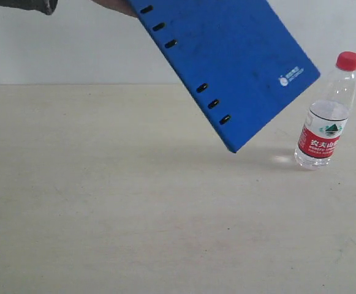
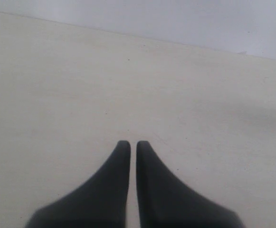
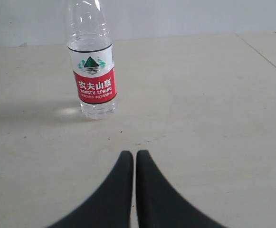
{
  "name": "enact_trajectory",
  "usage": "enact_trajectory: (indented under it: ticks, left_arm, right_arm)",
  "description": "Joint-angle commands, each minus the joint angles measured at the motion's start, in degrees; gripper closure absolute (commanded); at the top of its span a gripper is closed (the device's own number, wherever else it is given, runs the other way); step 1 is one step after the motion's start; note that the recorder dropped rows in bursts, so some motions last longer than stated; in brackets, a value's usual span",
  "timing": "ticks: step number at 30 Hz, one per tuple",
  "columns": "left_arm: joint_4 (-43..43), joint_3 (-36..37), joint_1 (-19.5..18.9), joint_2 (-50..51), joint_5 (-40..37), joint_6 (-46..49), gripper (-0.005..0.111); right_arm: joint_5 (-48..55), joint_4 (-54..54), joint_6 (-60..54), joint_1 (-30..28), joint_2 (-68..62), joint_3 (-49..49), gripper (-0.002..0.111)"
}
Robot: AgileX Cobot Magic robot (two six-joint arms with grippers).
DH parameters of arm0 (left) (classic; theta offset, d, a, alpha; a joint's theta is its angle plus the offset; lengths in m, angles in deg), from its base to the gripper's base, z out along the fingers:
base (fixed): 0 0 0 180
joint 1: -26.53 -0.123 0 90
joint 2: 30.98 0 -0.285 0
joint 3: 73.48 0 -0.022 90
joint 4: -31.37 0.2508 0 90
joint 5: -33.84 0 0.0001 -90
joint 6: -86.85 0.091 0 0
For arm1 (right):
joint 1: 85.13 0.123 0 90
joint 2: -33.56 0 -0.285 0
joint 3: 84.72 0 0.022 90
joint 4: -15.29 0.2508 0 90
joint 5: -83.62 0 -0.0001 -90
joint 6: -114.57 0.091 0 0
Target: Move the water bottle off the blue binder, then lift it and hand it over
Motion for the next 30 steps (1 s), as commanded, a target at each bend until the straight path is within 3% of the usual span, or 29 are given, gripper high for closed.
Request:
enact_trajectory:
  ticks: [1,13,18,22,30]
  left_arm:
    - [-0.17,0.15,-0.14,-0.28,0.22,0.29,0.102]
    - [-0.17,0.15,-0.14,-0.69,0.22,0.29,0.102]
    - [0.63,0.15,-4.40,-6.62,-2.33,0.39,0.102]
    - [2.67,0.15,-7.05,-7.47,-3.18,11.38,0.102]
    - [0.24,0.15,-3.82,-7.47,-3.18,11.71,0.102]
  right_arm:
    - [-0.57,-0.14,-0.49,-0.40,0.23,0.04,0.109]
    - [-0.57,-0.13,-0.37,-0.40,0.23,0.04,0.109]
    - [-0.57,-0.13,-0.37,-0.40,0.23,0.04,0.109]
    - [-0.57,-0.13,-0.37,-0.40,0.23,0.04,0.109]
    - [-1.15,-0.13,-0.37,-0.40,0.23,0.04,0.109]
